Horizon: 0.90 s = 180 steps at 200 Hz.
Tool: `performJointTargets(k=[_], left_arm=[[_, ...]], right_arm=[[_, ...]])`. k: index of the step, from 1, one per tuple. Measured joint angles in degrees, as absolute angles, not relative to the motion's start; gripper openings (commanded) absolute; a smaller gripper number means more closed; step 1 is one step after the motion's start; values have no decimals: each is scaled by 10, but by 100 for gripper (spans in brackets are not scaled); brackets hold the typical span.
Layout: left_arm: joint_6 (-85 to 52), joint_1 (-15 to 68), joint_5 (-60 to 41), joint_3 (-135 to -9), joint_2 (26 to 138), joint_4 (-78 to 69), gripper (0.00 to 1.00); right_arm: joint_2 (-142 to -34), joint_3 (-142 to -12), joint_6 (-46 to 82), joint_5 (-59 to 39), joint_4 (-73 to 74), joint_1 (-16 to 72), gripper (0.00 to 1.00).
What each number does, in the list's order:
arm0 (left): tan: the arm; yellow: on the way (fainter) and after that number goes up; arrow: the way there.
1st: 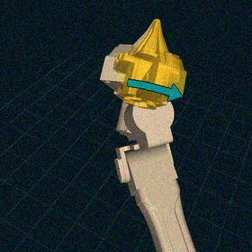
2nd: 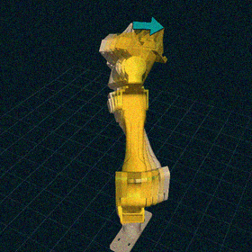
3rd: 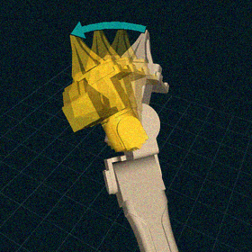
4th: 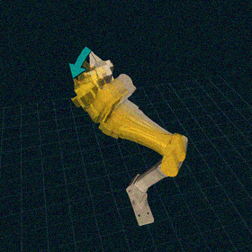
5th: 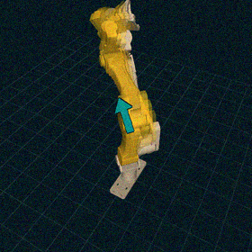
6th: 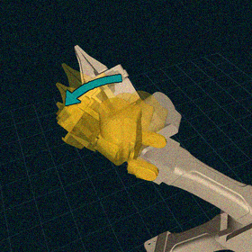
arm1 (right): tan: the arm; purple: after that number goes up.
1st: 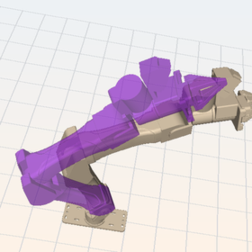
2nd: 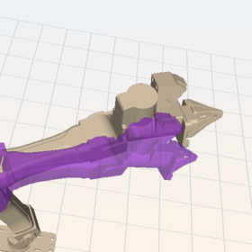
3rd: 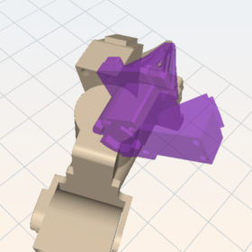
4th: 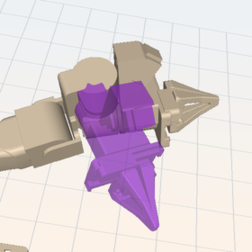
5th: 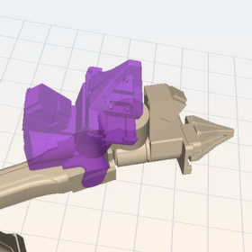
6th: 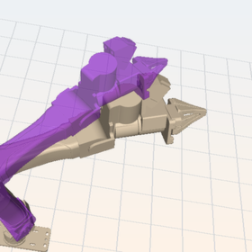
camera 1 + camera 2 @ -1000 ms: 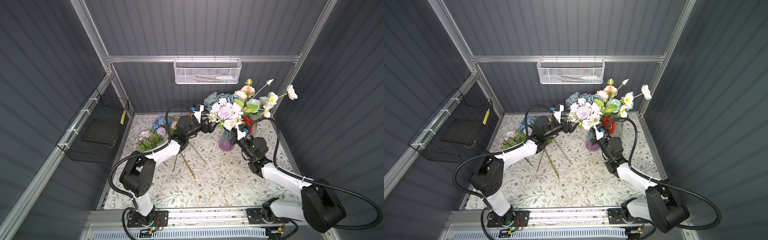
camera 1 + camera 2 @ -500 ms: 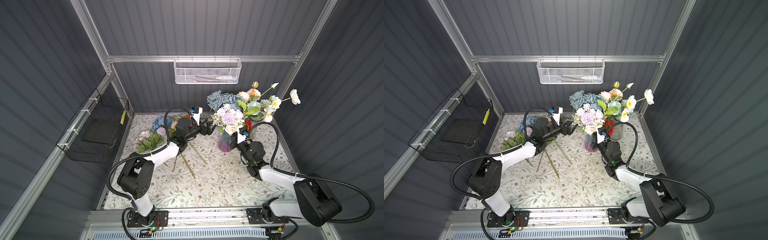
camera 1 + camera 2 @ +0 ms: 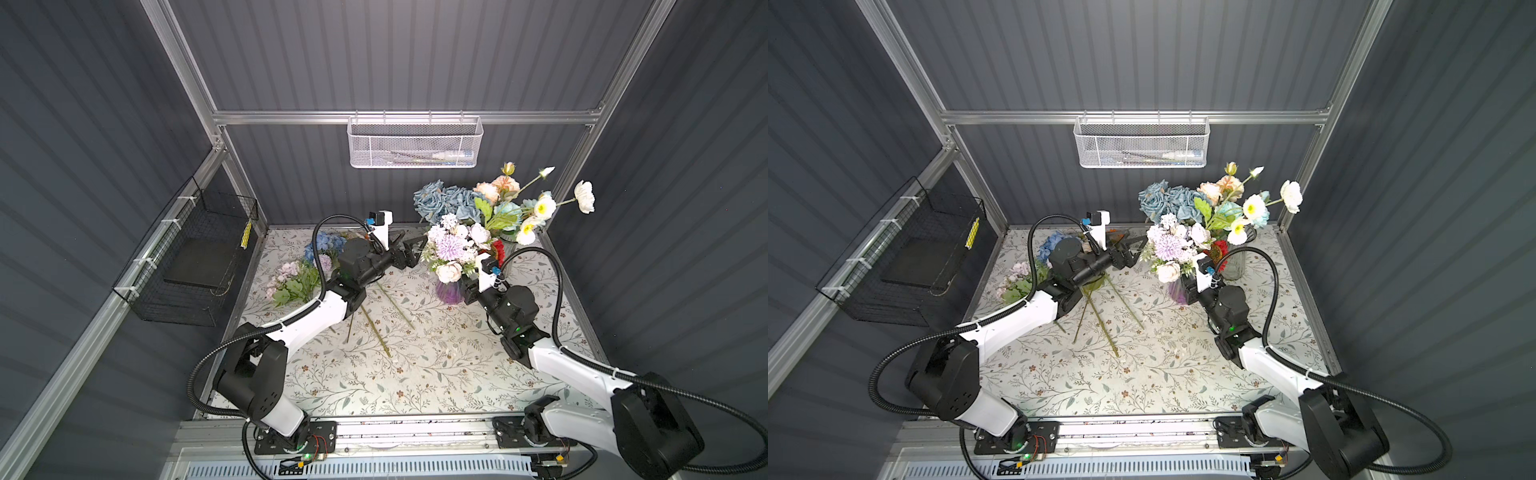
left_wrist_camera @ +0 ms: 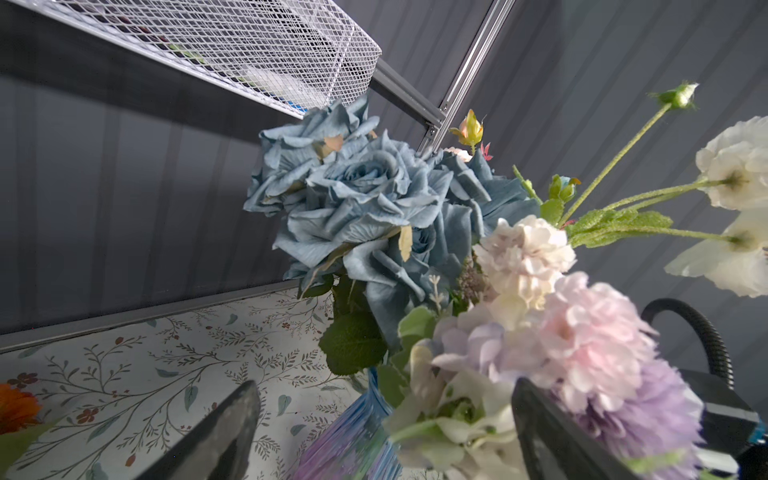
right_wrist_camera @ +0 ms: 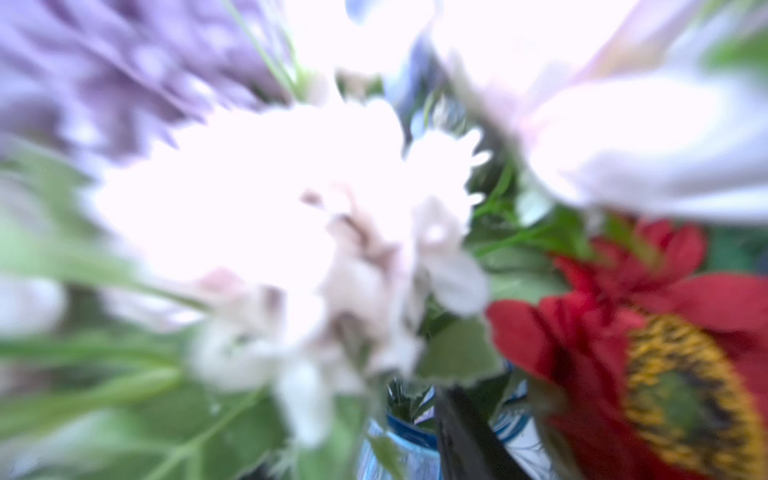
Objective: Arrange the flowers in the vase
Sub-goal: 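Open the right gripper and lift off the bunch while the left gripper withdraws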
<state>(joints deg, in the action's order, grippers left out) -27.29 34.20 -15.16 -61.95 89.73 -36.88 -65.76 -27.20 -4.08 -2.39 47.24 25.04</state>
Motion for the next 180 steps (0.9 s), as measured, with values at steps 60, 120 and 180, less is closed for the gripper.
performJointTargets(k=[60, 120, 180], left_arm=[[-283, 349, -161, -620, 901, -369, 94], [-283, 349, -156, -619, 899, -368, 94], [-277, 348, -114, -583, 856, -339, 98]], right_arm=[[-652, -281, -55, -35, 471, 253, 27], [-711, -282, -63, -24, 502, 253, 6], [-706, -262, -49, -14, 512, 255, 51]])
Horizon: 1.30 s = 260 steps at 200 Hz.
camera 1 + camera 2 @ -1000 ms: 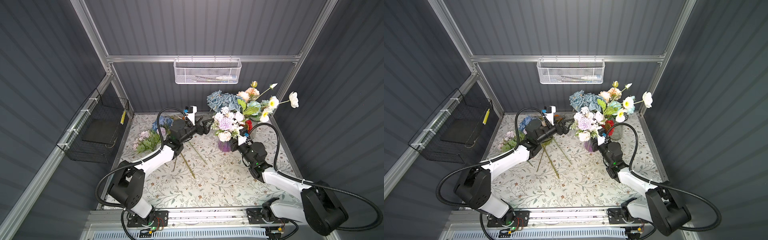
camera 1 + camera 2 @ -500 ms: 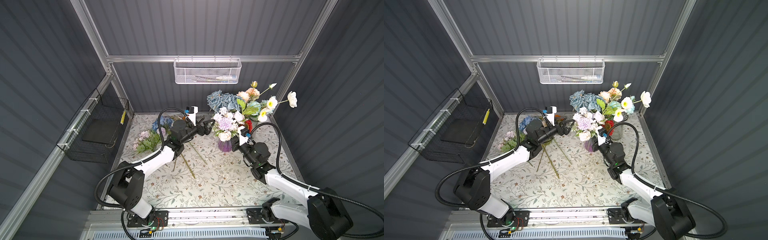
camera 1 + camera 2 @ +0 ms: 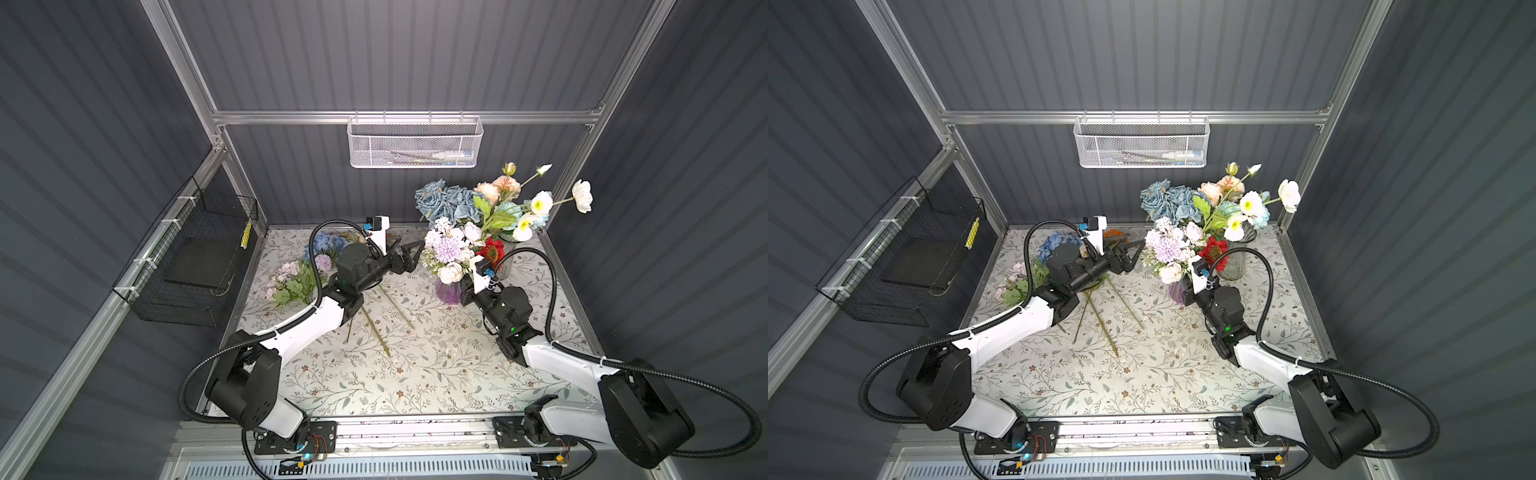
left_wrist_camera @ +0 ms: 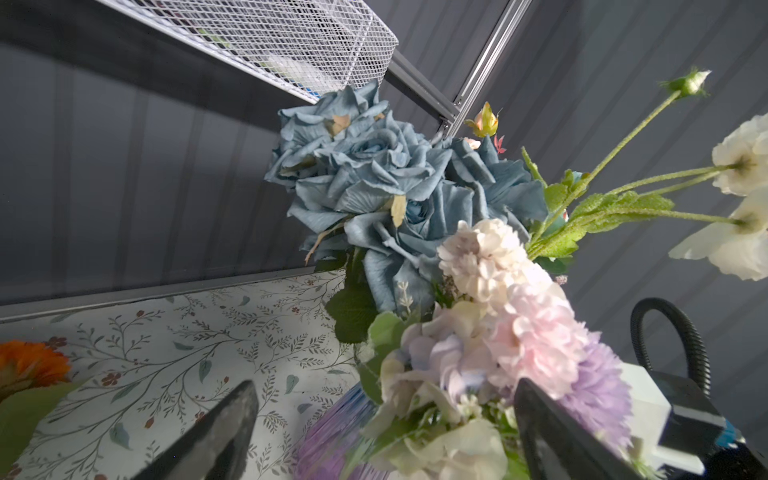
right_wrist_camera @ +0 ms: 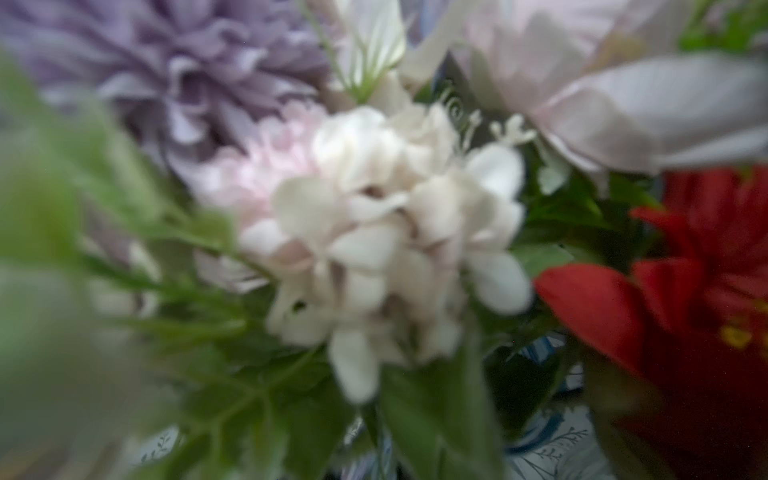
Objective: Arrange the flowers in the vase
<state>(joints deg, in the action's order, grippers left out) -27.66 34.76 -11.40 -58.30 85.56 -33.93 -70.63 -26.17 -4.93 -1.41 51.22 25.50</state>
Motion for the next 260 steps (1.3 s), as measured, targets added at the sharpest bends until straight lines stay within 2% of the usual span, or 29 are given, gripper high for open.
performJointTargets(k=[28, 78, 117, 154, 214, 260], left_arm=[[-277, 335, -104, -567, 827, -319, 100], [-275, 318, -51, -529, 775, -258, 100], [-282, 318, 1, -499, 760, -234, 100], [-297, 316, 55, -467, 759, -208, 100], [-303, 313, 85, -459, 748, -188, 100], [-302, 313, 95, -453, 728, -186, 100]], right_arm=[[-645, -256, -39, -13, 458, 256, 68], [-504, -220, 1, 1, 347, 257, 80], [-491, -189, 29, 36, 285, 259, 97], [-584, -182, 45, 61, 325, 259, 99], [-821, -222, 51, 69, 521, 257, 99], [-897, -250, 50, 97, 616, 255, 99]])
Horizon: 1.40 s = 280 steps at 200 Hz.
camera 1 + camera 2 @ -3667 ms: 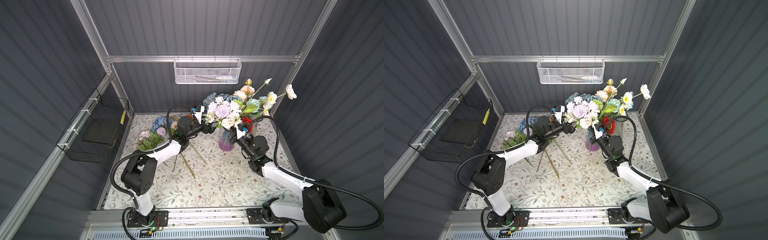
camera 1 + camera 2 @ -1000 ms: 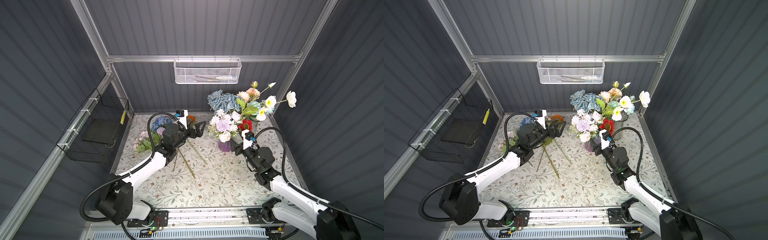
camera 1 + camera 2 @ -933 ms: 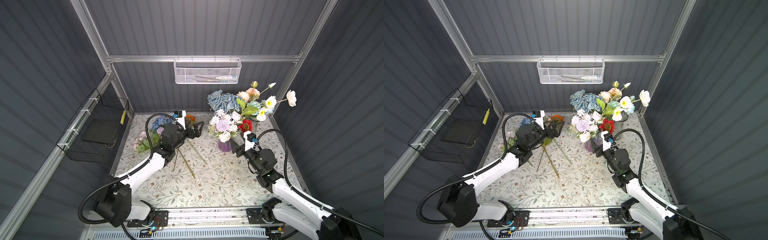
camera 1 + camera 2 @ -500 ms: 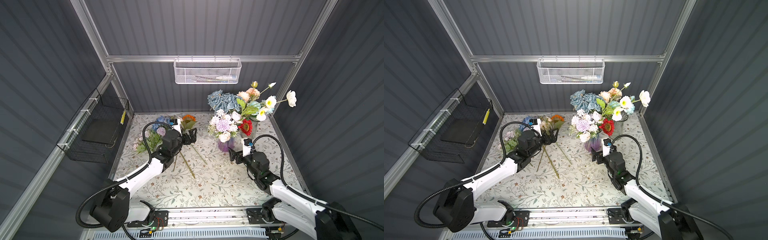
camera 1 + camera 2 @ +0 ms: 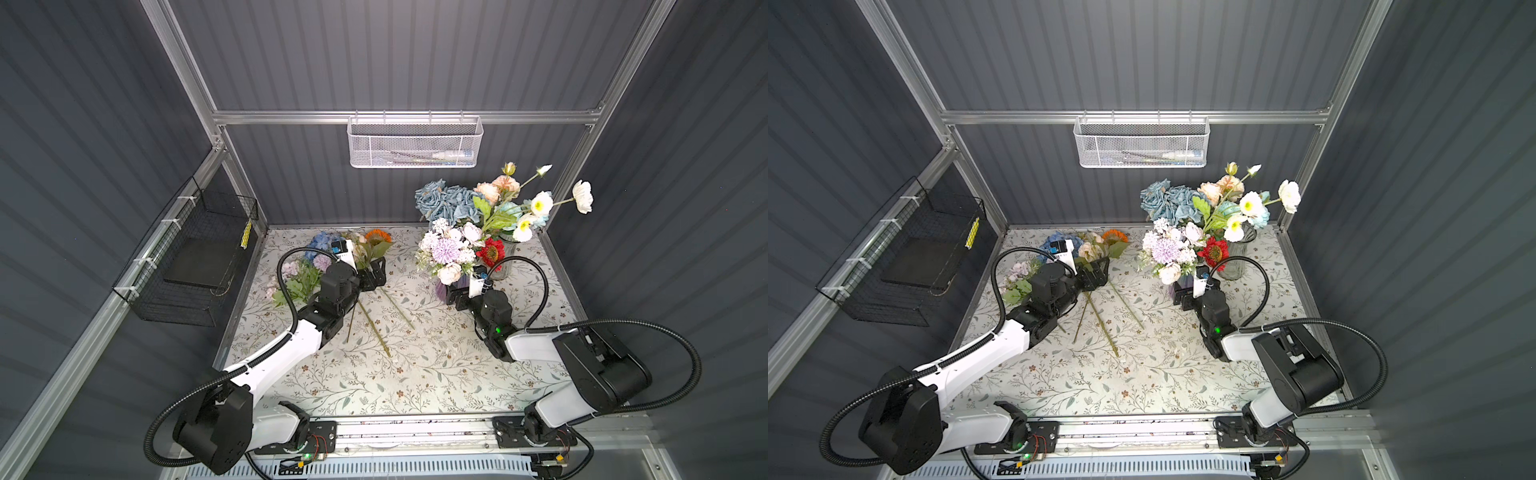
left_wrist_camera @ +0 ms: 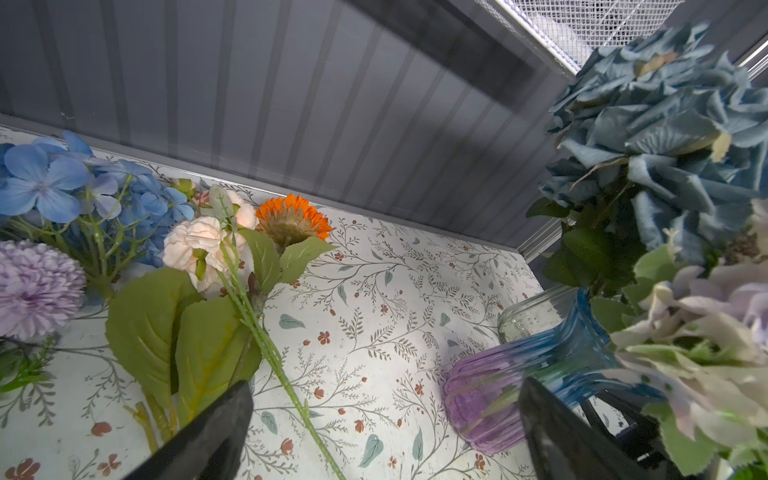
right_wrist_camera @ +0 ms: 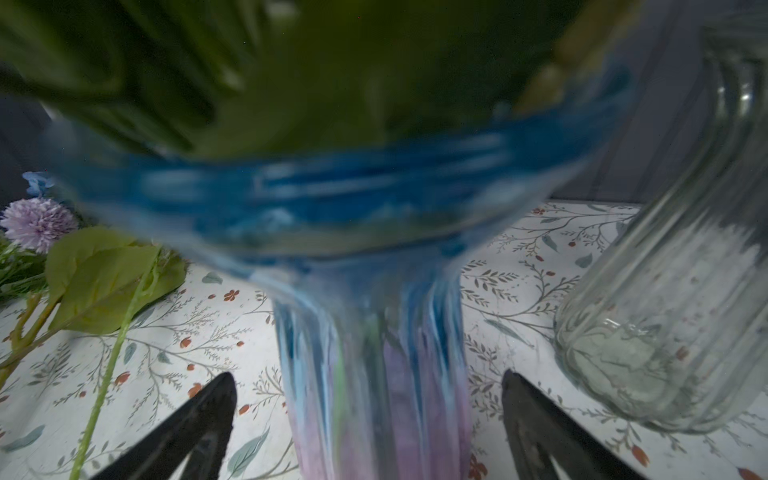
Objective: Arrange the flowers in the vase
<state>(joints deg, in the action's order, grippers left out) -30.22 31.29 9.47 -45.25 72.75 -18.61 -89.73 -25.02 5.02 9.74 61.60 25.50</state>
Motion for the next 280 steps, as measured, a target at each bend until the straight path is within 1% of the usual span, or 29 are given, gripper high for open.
performJointTargets(k=[24, 60, 171, 190, 198, 204, 217, 230, 241, 280], left_arm=[[-302, 313, 95, -453, 727, -186, 100], [-302, 313, 95, -453, 727, -187, 100], [-289, 313, 108, -437, 691, -176, 100], [-287, 313, 110, -436, 686, -175, 100], [-286, 313, 111, -436, 684, -175, 100], [-285, 313, 112, -435, 682, -175, 100], [-283, 313, 114, -435, 678, -173, 100], [-281, 313, 116, -435, 673, -170, 100], [-278, 313, 118, -435, 671, -170, 100], [-274, 313, 120, -435, 670, -168, 100]], right_arm=[[-923, -271, 44, 103, 627, 255, 98], [-950, -312, 43, 96, 633, 255, 94], [-1083, -496, 53, 57, 616, 252, 88], [-1108, -530, 56, 52, 615, 252, 85], [-1117, -543, 56, 51, 614, 252, 81], [-1123, -552, 55, 51, 613, 252, 76], [-1134, -564, 48, 54, 611, 252, 54], [-1137, -567, 52, 58, 623, 252, 44], [-1141, -565, 56, 65, 636, 253, 43], [-1155, -564, 60, 72, 670, 253, 43]])
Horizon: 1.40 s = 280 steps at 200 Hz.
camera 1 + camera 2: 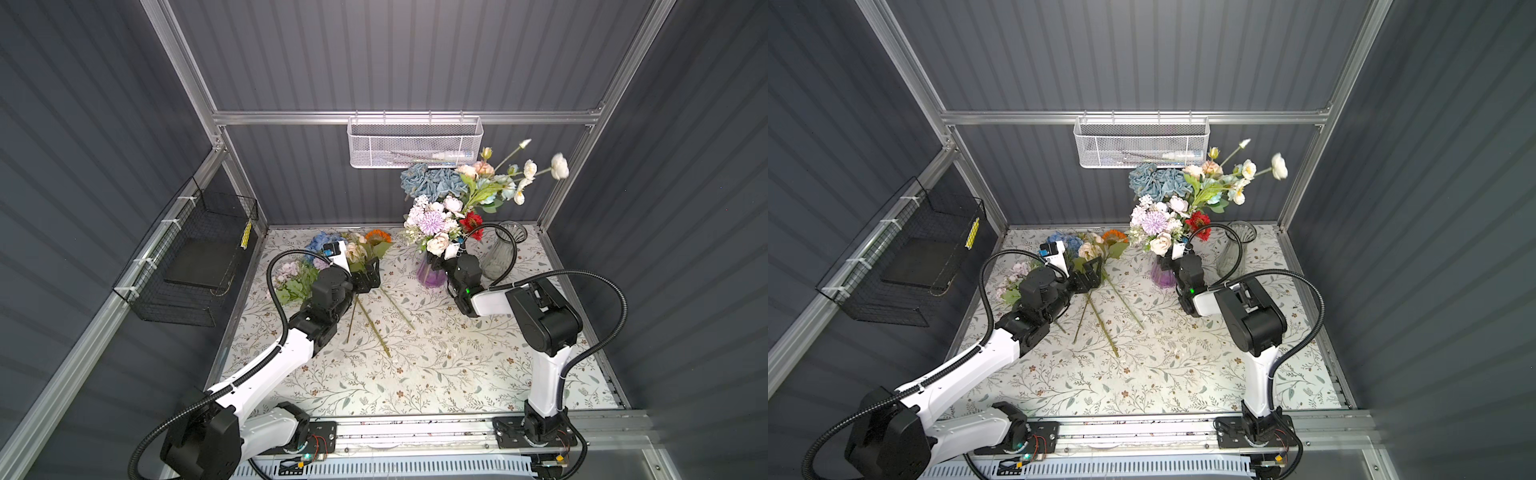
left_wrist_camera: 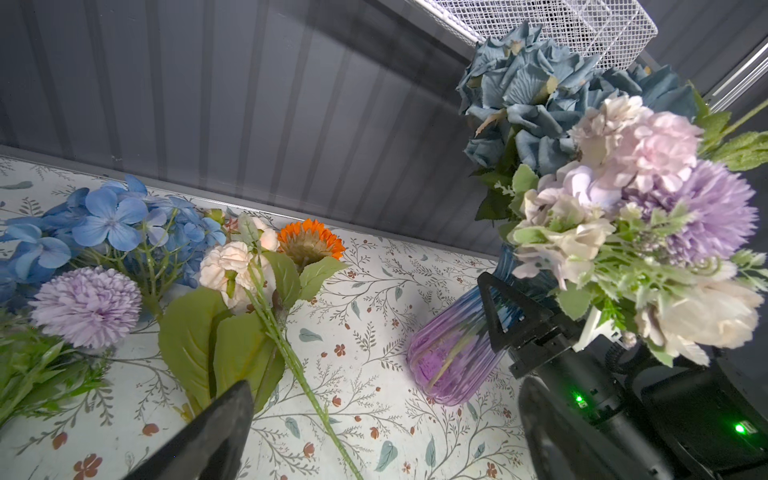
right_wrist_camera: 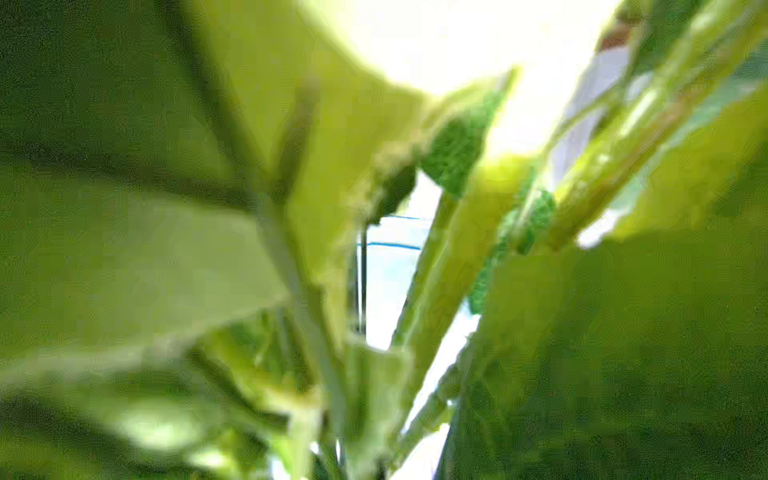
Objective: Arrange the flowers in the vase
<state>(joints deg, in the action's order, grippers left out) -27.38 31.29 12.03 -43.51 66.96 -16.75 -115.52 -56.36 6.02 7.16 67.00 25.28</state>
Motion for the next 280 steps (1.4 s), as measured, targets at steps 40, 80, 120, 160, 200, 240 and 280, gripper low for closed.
performJointTargets(k=[40, 80, 120, 160, 200, 240, 280], left_arm=[[-274, 313, 120, -435, 670, -167, 100], [-274, 313, 120, -434, 670, -167, 100], [-270, 313, 120, -434, 669, -167, 100], [-266, 313, 122, -434, 669, -166, 100], [-266, 313, 122, -434, 670, -167, 100], [-266, 313, 120, -434, 680, -168, 100], [-266, 313, 117, -434, 694, -172, 100]], right_arm=[[-1189, -603, 43, 81, 679, 253, 42], [-1253, -695, 8, 87, 668, 253, 43], [-1303, -781, -15, 88, 634, 253, 49], [-1306, -786, -15, 88, 633, 253, 85], [-1262, -712, -15, 87, 639, 255, 99], [-1205, -628, -10, 88, 656, 260, 99], [-1130, -526, 4, 88, 665, 262, 99]])
